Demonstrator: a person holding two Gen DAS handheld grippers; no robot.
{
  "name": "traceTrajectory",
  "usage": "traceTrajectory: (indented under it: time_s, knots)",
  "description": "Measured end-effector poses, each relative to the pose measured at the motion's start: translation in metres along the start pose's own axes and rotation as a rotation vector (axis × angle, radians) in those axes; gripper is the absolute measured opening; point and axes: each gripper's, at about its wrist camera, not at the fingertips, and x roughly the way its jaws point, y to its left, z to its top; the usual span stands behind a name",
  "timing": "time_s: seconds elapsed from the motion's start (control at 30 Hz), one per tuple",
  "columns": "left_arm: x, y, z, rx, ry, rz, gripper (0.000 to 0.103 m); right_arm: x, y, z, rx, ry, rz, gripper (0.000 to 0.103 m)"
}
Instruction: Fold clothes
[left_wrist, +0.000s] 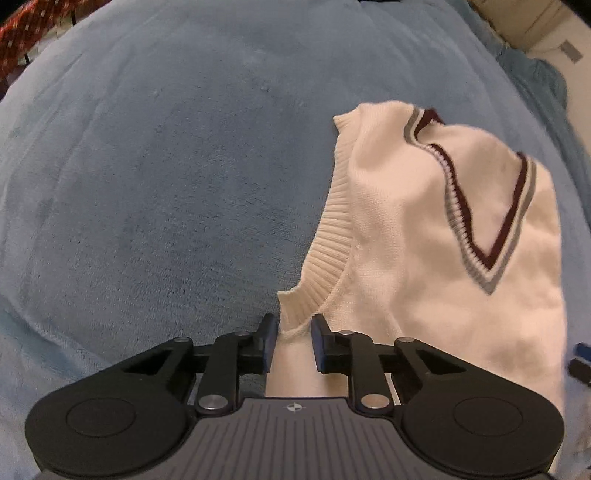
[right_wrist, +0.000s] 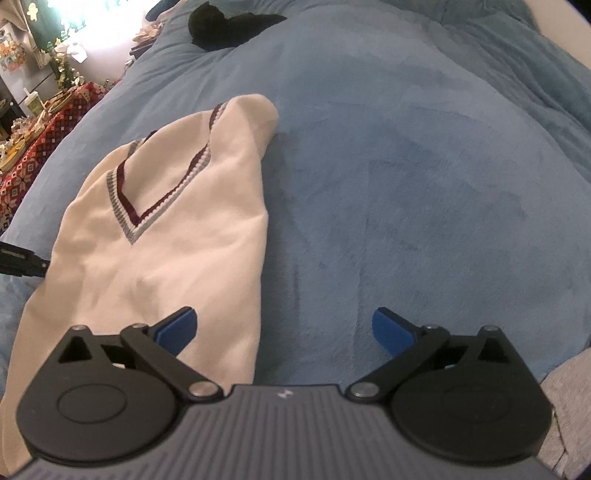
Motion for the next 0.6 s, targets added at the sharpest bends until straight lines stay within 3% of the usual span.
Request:
traceTrajectory:
  time_s: [0.23,0.3,0.37,0.5,0.6]
  knots:
    - [0.014,-0.017,-0.002,0.060,-0.014,0.066,0.029,-0.001,-0.001,-0.002,-0.001,0.007,0.007,0.102]
    - [0.015,-0.024,-0.003,0.103,-0.020,0.088,0.026,0.001,-0.001,-0.002,0.005,0.009,0.008,0.102]
    - [0.012,-0.030,-0.003,0.131,-0.029,0.108,0.009,0.000,-0.001,-0.003,0.009,0.008,0.009,0.102]
    - [-0.013,-0.039,-0.006,0.183,-0.109,0.192,0.007,-0.005,0.003,-0.002,-0.009,-0.007,0.003,0.102]
    - [-0.039,-0.028,-0.003,0.165,-0.178,0.279,0.007,-0.010,0.005,0.002,-0.035,-0.020,0.004,0.102]
